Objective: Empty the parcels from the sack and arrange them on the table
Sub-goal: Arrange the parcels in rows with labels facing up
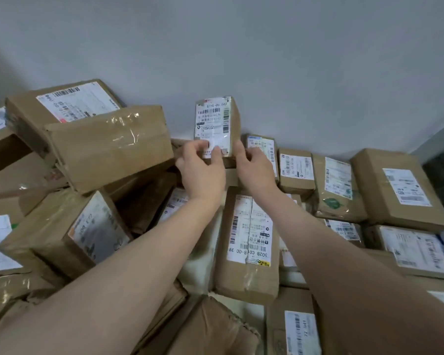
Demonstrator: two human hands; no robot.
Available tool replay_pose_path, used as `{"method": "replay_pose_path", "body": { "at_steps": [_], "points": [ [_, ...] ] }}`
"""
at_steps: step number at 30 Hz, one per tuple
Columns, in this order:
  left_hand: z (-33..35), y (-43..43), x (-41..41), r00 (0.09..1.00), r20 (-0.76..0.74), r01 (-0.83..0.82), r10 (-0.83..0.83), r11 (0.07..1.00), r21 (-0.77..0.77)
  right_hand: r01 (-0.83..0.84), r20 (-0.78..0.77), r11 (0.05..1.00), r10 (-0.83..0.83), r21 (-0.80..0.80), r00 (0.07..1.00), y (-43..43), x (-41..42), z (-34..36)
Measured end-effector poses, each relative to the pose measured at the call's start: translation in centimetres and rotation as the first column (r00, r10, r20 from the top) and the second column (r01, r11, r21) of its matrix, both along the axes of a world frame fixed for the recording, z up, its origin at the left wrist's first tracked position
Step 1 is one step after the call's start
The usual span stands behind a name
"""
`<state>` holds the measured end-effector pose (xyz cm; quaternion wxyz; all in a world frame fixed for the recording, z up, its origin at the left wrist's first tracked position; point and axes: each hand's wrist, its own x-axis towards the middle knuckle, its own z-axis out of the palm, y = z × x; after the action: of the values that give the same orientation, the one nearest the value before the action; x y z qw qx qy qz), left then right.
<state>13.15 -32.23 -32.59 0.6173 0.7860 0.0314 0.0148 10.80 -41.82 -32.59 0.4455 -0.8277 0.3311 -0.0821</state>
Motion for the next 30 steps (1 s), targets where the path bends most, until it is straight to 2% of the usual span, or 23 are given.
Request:
{"method": "replay_pose_path", "body": {
  "at_steps": [4, 6, 8, 10, 12, 14, 15, 17, 20, 22, 24, 26, 28, 30],
  "points": [
    [-1.4, -0.8, 1.0, 0.997, -0.078, 0.024, -0.017, 0.996, 0.082, -0.156, -0.138, 0.974, 0.134, -0.163, 0.981, -1.0, 0.0, 0.0],
    [-2.2, -1.3, 1.5, 0.991, -0.117, 0.087, -0.071, 0.987, 0.132, -0.195, -0.176, 0.958, 0.159, -0.210, 0.971, -1.2, 0.0, -0.5],
    [-2.9, -1.8, 1.8, 0.971, -0.179, 0.190, -0.157, 0.964, 0.187, -0.268, -0.286, 0.921, 0.186, -0.283, 0.940, -1.5, 0.2, -1.3],
    [-3.8, -2.3, 2.2, 0.938, -0.247, 0.289, -0.243, 0.942, 0.171, -0.380, -0.440, 0.842, 0.195, -0.383, 0.877, -1.7, 0.7, -2.2],
    [-4.2, -2.5, 2.3, 0.896, -0.293, 0.374, -0.333, 0.922, 0.095, -0.401, -0.490, 0.801, 0.156, -0.446, 0.858, -1.8, 0.9, -2.8],
    [-4.9, -2.5, 2.6, 0.854, -0.292, 0.461, -0.430, 0.887, 0.042, -0.360, -0.452, 0.811, 0.134, -0.462, 0.882, -1.6, 0.9, -3.1],
    [-5.0, -2.4, 2.4, 0.833, -0.295, 0.509, -0.468, 0.857, 0.080, -0.357, -0.440, 0.811, 0.139, -0.463, 0.887, -1.5, 0.8, -3.1],
    [-5.1, -2.4, 2.3, 0.837, -0.275, 0.535, -0.472, 0.811, 0.236, -0.373, -0.450, 0.807, 0.153, -0.457, 0.880, -1.4, 0.9, -3.2],
    [-4.5, -2.4, 2.5, 0.881, -0.135, 0.459, -0.453, 0.752, 0.473, -0.381, -0.472, 0.807, 0.147, -0.451, 0.869, -1.8, 1.1, -2.8],
    [-3.6, -2.3, 2.7, 0.854, -0.052, 0.430, -0.518, 0.645, 0.632, -0.334, -0.420, 0.827, 0.134, -0.452, 0.898, -1.9, 1.1, -2.6],
    [-2.5, -2.0, 2.8, 0.788, 0.063, 0.314, -0.612, 0.487, 0.815, -0.263, -0.328, 0.842, 0.110, -0.471, 0.938, -1.7, 1.2, -2.4],
    [-1.2, -2.1, 2.3, 0.726, 0.078, 0.245, -0.684, 0.362, 0.900, -0.241, -0.275, 0.841, 0.115, -0.485, 0.955, -1.3, 1.3, -2.1],
    [0.3, -2.2, 1.6, 0.722, 0.038, 0.243, -0.691, 0.305, 0.921, -0.245, -0.250, 0.870, 0.146, -0.427, 0.957, -0.7, 1.1, -1.2],
    [2.0, -1.8, 1.2, 0.729, 0.071, 0.245, -0.681, 0.356, 0.902, -0.239, -0.221, 0.923, 0.177, -0.300, 0.959, -0.2, 0.5, 0.0]
  ]
}}
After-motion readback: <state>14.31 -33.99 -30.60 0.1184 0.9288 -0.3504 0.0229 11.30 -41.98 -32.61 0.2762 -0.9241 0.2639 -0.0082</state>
